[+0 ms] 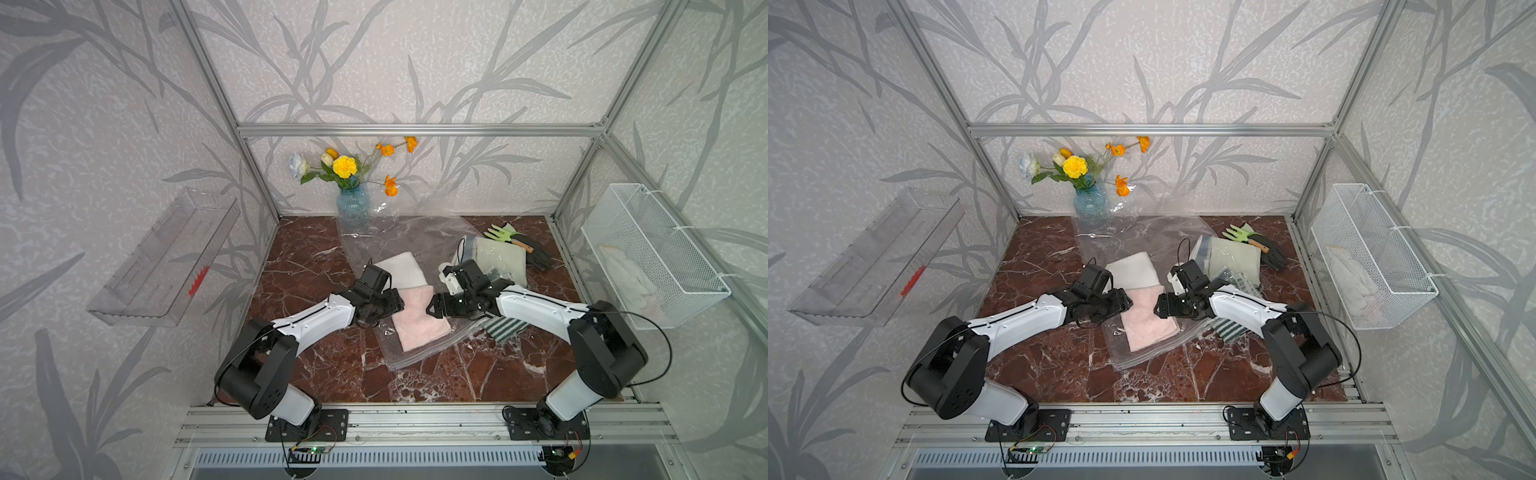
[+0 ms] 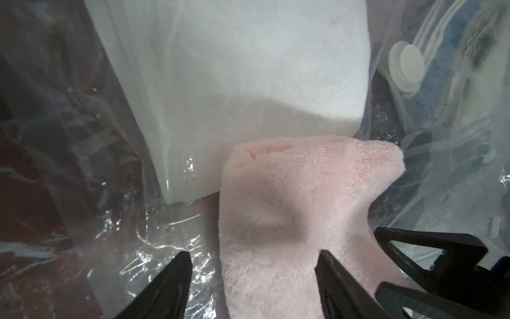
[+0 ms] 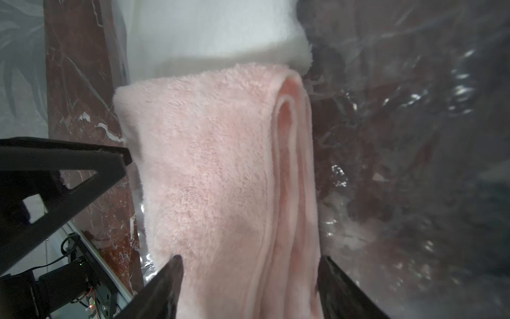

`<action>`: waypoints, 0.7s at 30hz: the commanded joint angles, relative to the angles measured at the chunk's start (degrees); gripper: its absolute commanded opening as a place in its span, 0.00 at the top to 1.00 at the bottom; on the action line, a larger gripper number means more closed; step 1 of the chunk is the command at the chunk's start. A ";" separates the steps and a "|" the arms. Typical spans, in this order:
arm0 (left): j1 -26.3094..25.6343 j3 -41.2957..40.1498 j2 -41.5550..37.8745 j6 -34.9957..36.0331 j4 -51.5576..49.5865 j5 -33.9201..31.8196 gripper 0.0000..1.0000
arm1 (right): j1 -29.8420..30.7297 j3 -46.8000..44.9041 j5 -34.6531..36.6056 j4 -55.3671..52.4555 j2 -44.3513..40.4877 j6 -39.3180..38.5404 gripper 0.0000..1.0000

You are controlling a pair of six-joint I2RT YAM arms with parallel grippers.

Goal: Place the folded towel into the vacuum bag
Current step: Place the towel in the vacuum bag, then pick up the towel from the vacuum bag.

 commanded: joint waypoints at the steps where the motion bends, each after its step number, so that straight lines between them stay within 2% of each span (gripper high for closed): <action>1: -0.45 1.52 -1.16 1.33 -0.79 -3.16 0.33 | 0.04 1.62 -2.32 3.11 4.43 -1.70 0.26; 3: -2.48 3.12 -1.97 1.86 -1.92 -4.99 0.36 | -0.09 0.92 -2.36 3.81 6.72 -1.84 0.27; 5: -5.78 5.28 -0.49 1.94 0.26 -3.56 0.38 | -0.14 -0.46 -3.62 6.53 8.25 -1.14 0.29; 7: -8.10 6.70 2.90 1.86 3.52 -0.85 0.40 | -0.21 -1.23 -4.98 8.96 9.77 -0.02 0.36; 10: -7.55 4.98 6.98 -0.22 8.53 2.01 0.51 | -0.26 -2.08 -4.44 9.75 8.95 0.89 0.53; 12: -6.14 4.33 8.92 -0.37 10.84 1.89 0.55 | -0.32 -2.21 -2.03 8.12 6.92 0.30 0.65; 15: -4.97 5.50 12.61 0.61 11.81 1.00 0.58 | 0.13 -0.73 1.35 3.75 4.85 -2.30 0.78; 18: -4.77 5.60 15.92 1.41 10.81 0.26 0.59 | 2.23 2.58 7.20 -2.57 3.23 -5.10 0.86; 21: -4.42 3.09 13.52 1.35 9.67 1.85 0.60 | 4.89 5.88 14.11 -7.76 2.64 -7.02 0.89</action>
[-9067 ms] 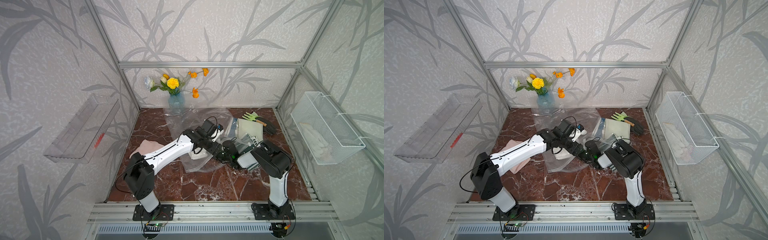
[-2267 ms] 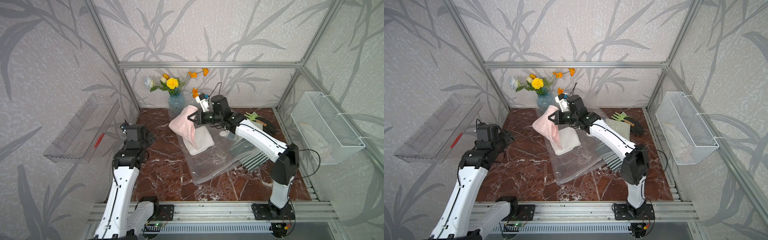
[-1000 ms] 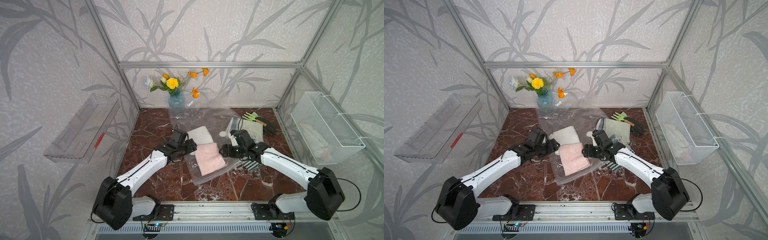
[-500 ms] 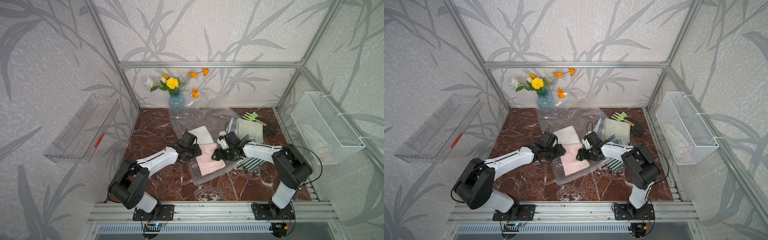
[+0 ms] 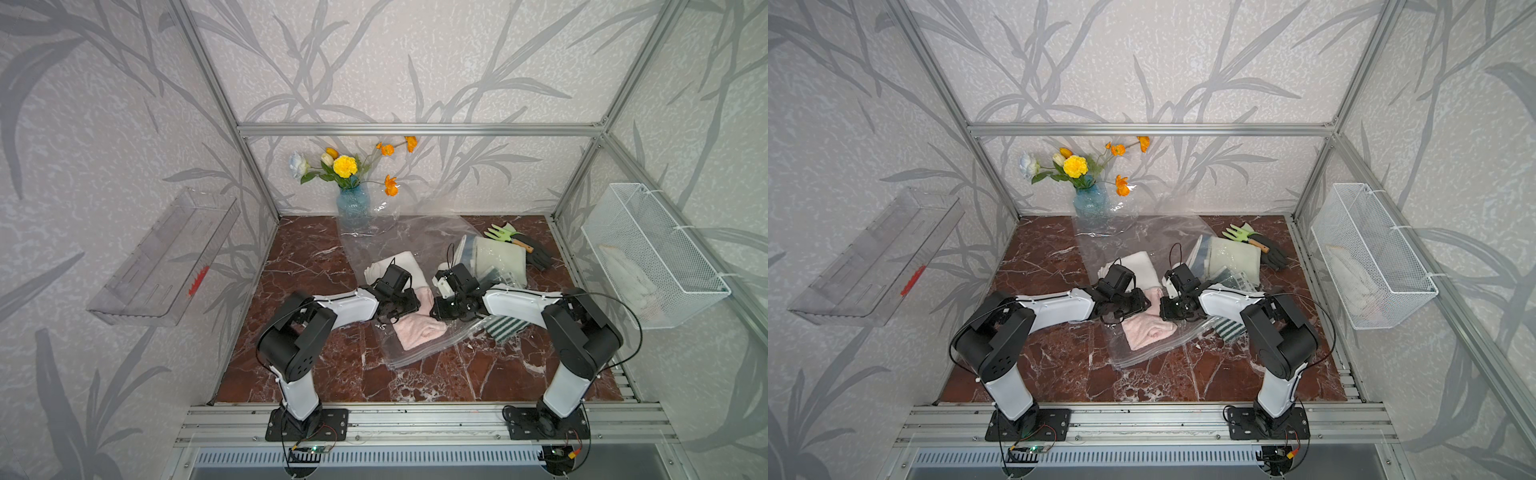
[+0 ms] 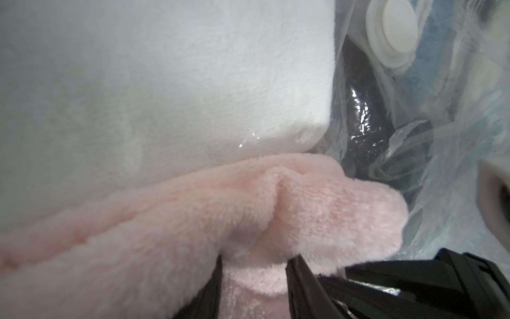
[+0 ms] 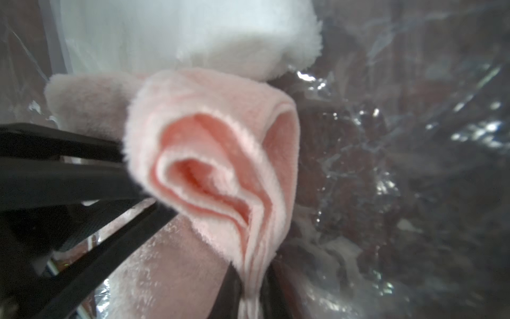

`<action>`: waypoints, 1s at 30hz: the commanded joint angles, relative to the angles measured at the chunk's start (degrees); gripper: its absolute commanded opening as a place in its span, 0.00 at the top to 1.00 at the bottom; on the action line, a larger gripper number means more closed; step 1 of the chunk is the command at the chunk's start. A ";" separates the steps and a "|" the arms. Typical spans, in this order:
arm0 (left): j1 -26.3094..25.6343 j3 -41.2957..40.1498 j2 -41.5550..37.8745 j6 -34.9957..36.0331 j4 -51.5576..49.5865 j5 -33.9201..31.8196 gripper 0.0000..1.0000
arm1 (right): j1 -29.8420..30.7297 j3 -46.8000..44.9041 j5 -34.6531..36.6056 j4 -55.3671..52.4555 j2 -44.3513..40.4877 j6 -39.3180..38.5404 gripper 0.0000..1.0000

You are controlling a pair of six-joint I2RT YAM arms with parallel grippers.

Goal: Place the folded towel into the vacuum bag
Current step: Pick up the towel from the vacuum bag.

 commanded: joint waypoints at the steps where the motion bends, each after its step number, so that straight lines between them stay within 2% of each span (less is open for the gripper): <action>1: 0.33 -3.88 -2.72 0.24 -2.40 -0.18 0.60 | 2.29 4.15 9.76 -9.69 -2.31 -3.61 0.90; 4: -0.56 -8.22 -7.71 -3.91 0.55 2.52 0.60 | 3.11 4.96 10.19 -10.03 -2.14 -3.51 0.91; 9: -3.07 -9.66 -11.35 -6.38 1.90 4.02 0.64 | 3.51 6.35 9.22 -10.24 -1.60 -3.51 0.92; 15: -3.70 -10.97 -4.07 -7.79 7.68 6.10 0.72 | 3.92 7.79 7.82 -10.68 -2.76 -2.26 0.92; 18: -2.53 -8.95 -1.66 -5.53 4.69 4.60 0.72 | 4.93 8.12 7.63 -10.85 -5.42 -1.87 0.93; 20: -1.16 -8.43 -3.12 -5.41 4.00 5.86 0.72 | 5.59 8.87 9.15 -12.57 -5.40 -2.15 0.93; 26: -0.73 -11.07 -14.08 -4.11 -3.05 6.82 0.72 | 5.61 9.40 17.48 -15.86 -4.70 -4.68 0.96; 30: -2.38 -15.68 -14.08 -8.27 5.48 10.09 0.72 | 6.34 10.46 18.36 -15.49 -4.92 -5.36 0.97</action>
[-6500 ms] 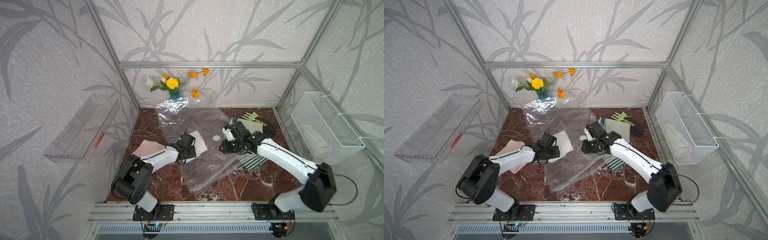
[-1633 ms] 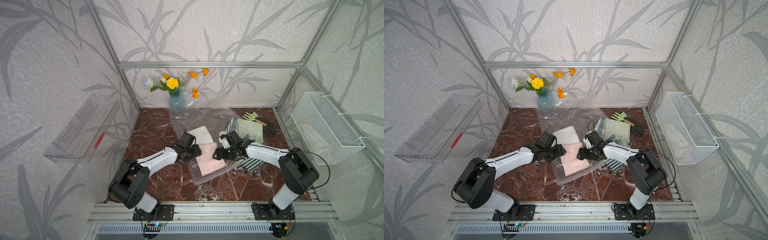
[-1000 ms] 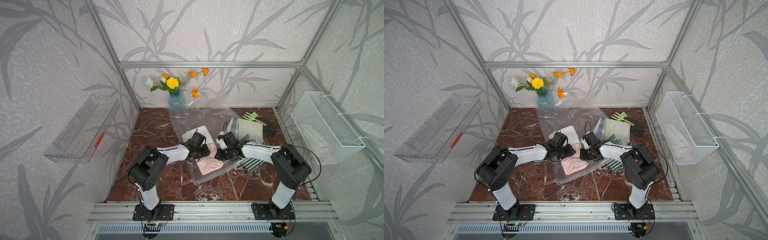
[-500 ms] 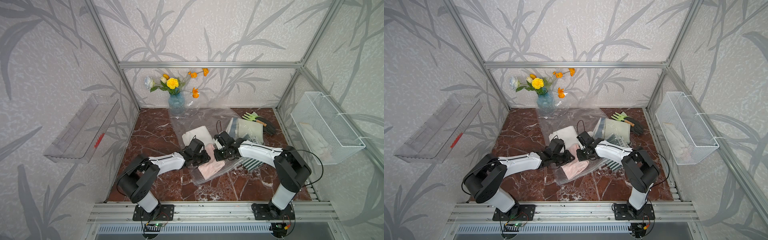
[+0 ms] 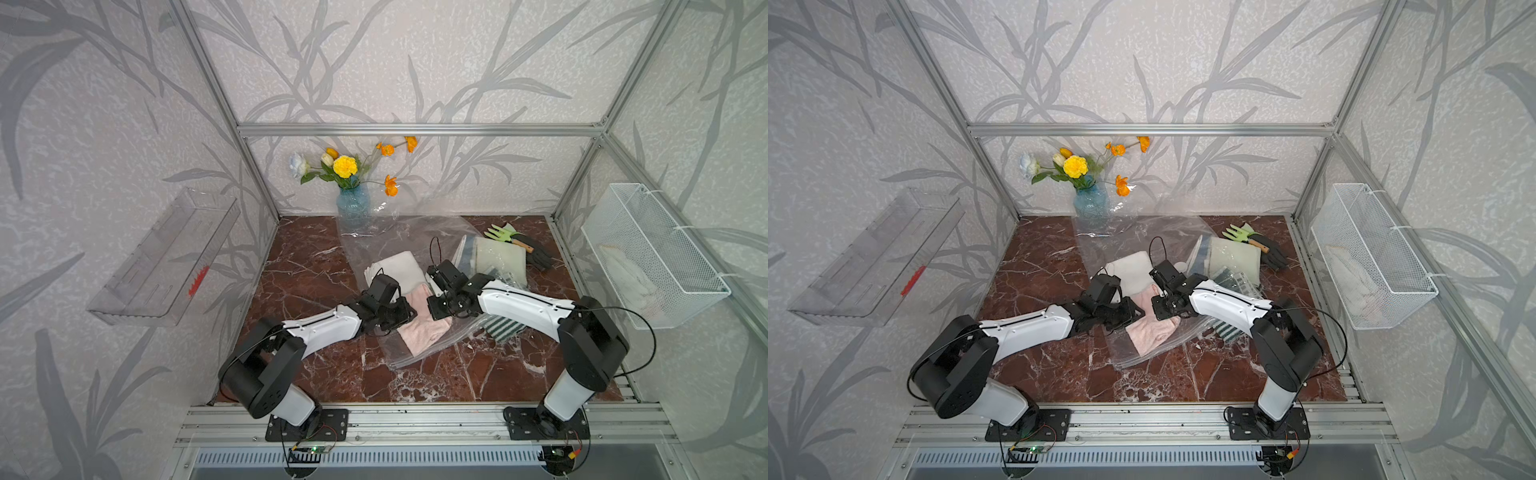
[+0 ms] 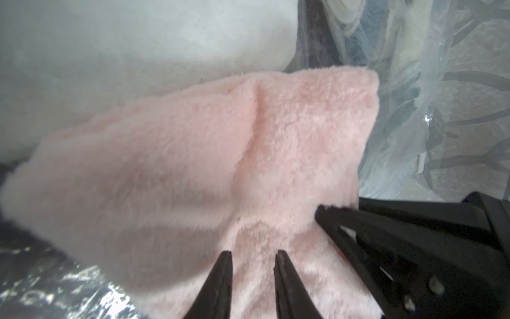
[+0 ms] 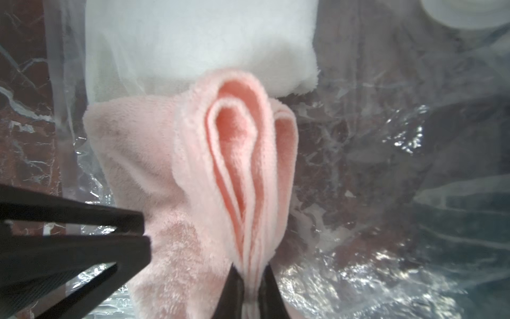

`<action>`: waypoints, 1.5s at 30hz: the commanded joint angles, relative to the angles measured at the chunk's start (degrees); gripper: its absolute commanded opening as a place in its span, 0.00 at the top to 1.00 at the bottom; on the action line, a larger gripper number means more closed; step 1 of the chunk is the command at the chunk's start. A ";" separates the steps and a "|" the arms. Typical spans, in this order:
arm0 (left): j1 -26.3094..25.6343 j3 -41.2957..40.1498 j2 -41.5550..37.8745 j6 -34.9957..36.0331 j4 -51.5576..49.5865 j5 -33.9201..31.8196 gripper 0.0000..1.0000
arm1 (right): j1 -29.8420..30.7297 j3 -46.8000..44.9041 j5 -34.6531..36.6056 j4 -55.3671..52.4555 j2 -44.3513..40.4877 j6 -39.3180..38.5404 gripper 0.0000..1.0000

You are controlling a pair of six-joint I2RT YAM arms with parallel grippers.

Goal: Place the folded towel into the vacuum bag
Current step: Pick up the towel from the vacuum bag.

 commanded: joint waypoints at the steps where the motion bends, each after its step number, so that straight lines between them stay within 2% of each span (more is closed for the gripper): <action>1: -1.92 -2.53 2.42 -2.77 4.26 3.37 0.72 | 0.83 2.88 3.65 -1.78 -1.53 -1.56 0.97; 5: -3.78 0.75 9.34 -1.92 5.65 3.73 0.72 | 2.39 4.31 4.31 -2.36 -0.86 -1.42 0.97; 8: -1.78 1.05 12.91 -2.09 6.33 1.89 0.74 | 3.94 4.31 3.24 -1.79 -1.37 -0.06 0.97; 12: -0.84 0.92 14.28 -3.37 10.80 3.39 0.75 | 7.67 4.68 1.84 -0.62 -0.21 3.12 0.97; 17: 1.37 -2.61 8.77 -2.25 8.61 4.54 0.75 | 7.60 -1.03 2.99 5.93 4.36 7.77 0.97; 21: 5.62 -5.77 -0.45 1.30 0.07 4.09 0.75 | 7.31 -4.65 3.43 10.71 4.05 5.58 0.97; 24: 8.29 -5.28 -6.90 5.10 -9.31 0.31 0.74 | 8.24 -5.19 4.53 11.35 3.21 3.32 0.96; 26: 8.81 -4.25 -8.24 7.43 -15.02 -3.86 0.75 | 9.41 -4.93 7.15 10.90 2.13 1.27 0.96; 28: 9.39 -4.14 -7.27 8.15 -15.63 -5.26 0.76 | 10.42 -4.45 8.55 10.82 1.28 -0.23 0.94; 34: 9.57 -5.20 0.06 6.64 -5.72 -1.40 0.76 | 13.81 -1.32 7.67 9.30 5.42 -2.20 0.81; 37: 9.87 -4.45 1.79 8.21 -6.04 -1.97 0.76 | 14.04 -1.64 5.86 10.04 8.45 -2.30 0.68; 42: 10.70 -3.71 1.63 10.15 -8.85 -1.92 0.77 | 14.77 -3.31 1.02 12.03 6.67 -3.06 0.43; 45: 11.36 -3.41 0.73 10.85 -10.07 -1.72 0.77 | 15.19 -1.80 -0.45 8.97 8.23 -3.64 0.29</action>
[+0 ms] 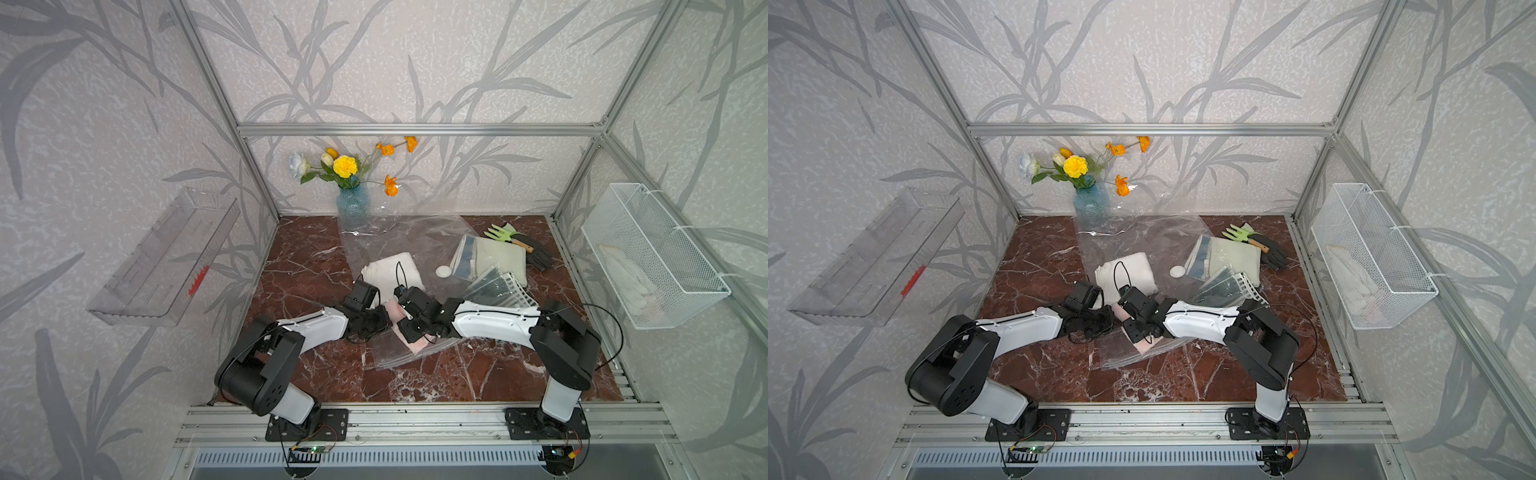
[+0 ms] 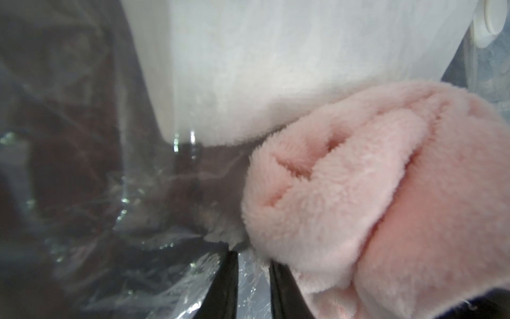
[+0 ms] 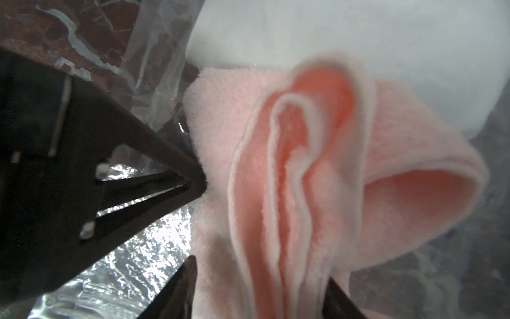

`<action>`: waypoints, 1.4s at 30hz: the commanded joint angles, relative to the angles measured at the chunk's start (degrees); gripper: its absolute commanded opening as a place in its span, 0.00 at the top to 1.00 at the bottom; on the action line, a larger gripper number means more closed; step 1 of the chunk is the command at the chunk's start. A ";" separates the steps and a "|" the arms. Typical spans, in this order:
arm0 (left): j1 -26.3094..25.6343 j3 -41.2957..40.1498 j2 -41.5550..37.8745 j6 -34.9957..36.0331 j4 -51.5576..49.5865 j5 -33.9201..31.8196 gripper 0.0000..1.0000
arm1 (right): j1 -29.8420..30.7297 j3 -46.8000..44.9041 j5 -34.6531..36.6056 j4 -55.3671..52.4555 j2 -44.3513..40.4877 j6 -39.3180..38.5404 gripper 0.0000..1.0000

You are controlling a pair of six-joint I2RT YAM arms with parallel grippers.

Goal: Place the folded towel into the vacuum bag
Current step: Pick up the towel from the vacuum bag, then open the vacuum bag at the center of the board.

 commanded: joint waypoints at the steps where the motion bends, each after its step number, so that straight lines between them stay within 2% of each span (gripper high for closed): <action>1: 1.25 1.20 -0.90 2.41 -3.82 -0.30 0.77 | 1.09 0.13 -4.41 -5.76 3.10 -0.71 0.27; 4: 3.24 2.30 -5.56 3.34 -6.73 0.02 0.76 | 1.12 1.81 -0.38 -11.27 7.69 -1.09 0.25; 7: 4.78 3.89 -9.68 4.93 -10.17 0.43 0.75 | 0.97 3.47 3.96 -13.86 10.52 -2.35 0.30; 10: 5.16 6.21 -11.43 7.27 -14.47 -0.20 0.74 | 1.00 6.91 6.51 -15.00 11.85 -4.76 0.42; 14: 5.26 9.27 -14.86 9.99 -19.82 -3.27 0.72 | 0.45 12.76 8.34 -18.07 12.64 -6.27 0.71; 17: 5.18 9.83 -17.75 11.96 -21.02 -4.35 0.70 | -1.36 13.60 6.38 -16.90 8.62 -5.70 0.88; 19: 4.11 9.68 -19.51 13.30 -21.27 -6.07 0.67 | -4.21 12.41 2.09 -15.33 3.73 -3.87 0.94; 23: -5.99 9.71 -19.74 18.26 -20.62 -14.79 0.51 | -12.58 4.36 -9.16 -10.67 -9.53 2.71 0.97; 28: -16.07 13.12 -12.10 24.65 -16.88 -16.97 0.36 | -26.28 -7.50 -19.42 -8.42 -23.49 8.70 0.97; 30: -20.59 16.86 -6.34 28.57 -15.45 -18.46 0.32 | -31.04 -10.89 -18.82 -9.04 -28.66 9.24 0.97; 33: -28.39 23.70 3.24 36.77 -14.53 -23.62 0.17 | -36.79 -13.72 -16.57 -9.74 -33.84 8.46 0.97; 37: -31.70 35.39 15.81 40.85 -17.17 -26.34 0.11 | -42.36 -13.77 -14.65 -11.71 -35.59 7.40 0.97; 39: -32.59 40.11 19.93 43.13 -17.18 -29.45 0.09 | -43.25 -12.83 -12.25 -12.34 -35.15 6.46 0.97; 42: -32.98 45.44 24.51 45.59 -16.50 -30.77 0.04 | -43.61 -11.55 -10.12 -12.63 -32.94 5.87 0.96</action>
